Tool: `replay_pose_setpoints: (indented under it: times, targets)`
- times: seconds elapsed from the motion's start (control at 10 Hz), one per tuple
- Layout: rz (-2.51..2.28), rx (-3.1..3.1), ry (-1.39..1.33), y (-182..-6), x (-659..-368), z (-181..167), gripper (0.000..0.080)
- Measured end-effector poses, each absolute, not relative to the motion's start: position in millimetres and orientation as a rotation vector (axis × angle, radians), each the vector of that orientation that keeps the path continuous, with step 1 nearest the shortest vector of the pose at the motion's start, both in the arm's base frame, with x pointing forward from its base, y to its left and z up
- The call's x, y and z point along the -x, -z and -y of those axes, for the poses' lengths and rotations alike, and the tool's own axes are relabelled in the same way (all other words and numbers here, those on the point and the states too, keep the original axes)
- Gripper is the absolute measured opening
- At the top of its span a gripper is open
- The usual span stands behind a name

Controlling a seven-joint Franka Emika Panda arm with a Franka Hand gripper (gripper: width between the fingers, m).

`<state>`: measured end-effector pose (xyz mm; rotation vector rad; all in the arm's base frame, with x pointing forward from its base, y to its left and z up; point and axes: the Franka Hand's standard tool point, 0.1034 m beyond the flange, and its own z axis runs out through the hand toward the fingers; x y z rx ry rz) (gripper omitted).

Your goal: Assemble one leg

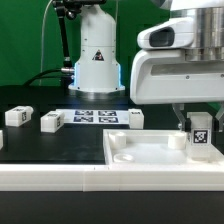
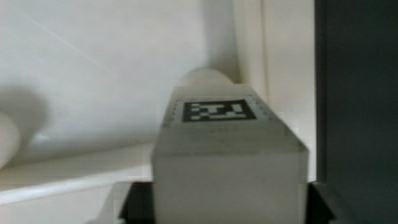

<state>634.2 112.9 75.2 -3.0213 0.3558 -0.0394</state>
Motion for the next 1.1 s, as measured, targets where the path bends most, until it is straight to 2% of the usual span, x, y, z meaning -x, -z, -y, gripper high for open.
replay_pose_setpoints:
  times: [0.6, 1.0, 1.1]
  targets:
    - [-1.419, 2.676, -0.009, -73.0, -631.9, -106.1, 0.0293]
    - [-1.644, 2.537, -0.051, -72.4, -630.2, -104.3, 0.0294]
    - [-1.657, 2.529, -0.052, -72.4, -630.1, -104.6, 0.0320]
